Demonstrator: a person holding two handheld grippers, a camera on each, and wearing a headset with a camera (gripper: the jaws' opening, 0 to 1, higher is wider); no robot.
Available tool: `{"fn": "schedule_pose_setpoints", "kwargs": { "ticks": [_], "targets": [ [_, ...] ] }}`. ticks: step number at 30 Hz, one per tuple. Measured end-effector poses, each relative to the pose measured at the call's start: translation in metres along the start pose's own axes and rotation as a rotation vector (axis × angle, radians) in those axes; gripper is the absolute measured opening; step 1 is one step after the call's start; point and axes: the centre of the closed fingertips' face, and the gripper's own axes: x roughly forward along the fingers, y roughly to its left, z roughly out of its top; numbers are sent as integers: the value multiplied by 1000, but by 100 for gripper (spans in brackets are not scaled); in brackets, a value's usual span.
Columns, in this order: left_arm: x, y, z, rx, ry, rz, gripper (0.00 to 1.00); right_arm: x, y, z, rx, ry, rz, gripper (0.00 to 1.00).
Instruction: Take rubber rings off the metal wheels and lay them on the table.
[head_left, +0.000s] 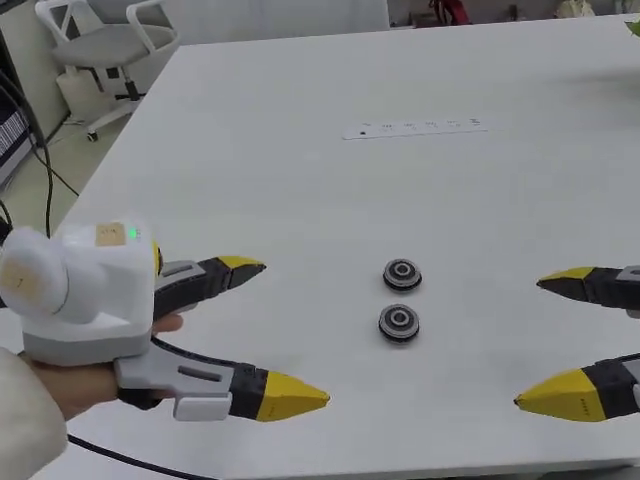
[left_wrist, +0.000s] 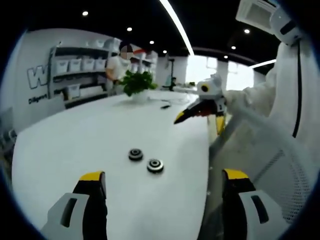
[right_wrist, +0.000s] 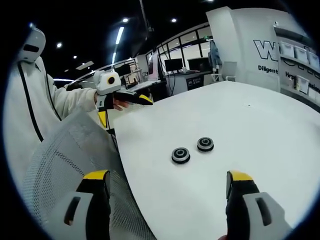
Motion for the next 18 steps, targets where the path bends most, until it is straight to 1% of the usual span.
{"fn": "schedule_pose_setpoints", "kwargs": {
  "ticks": [3,7,13,18],
  "targets": [
    [0,2,11,23,-8,-5,98,-2,-5,10,-18,-12,-2,93],
    [3,5,23,41,-27,-13,97,-2,-11,20,-34,-24,-1,92],
    [17,6,38,75,-37,-43,97,4,-14,34,-53,-42,26,91],
    [28,8,48,105,-50,-61,95,9,-14,43,-63,-61,49,85]
  ]
}}
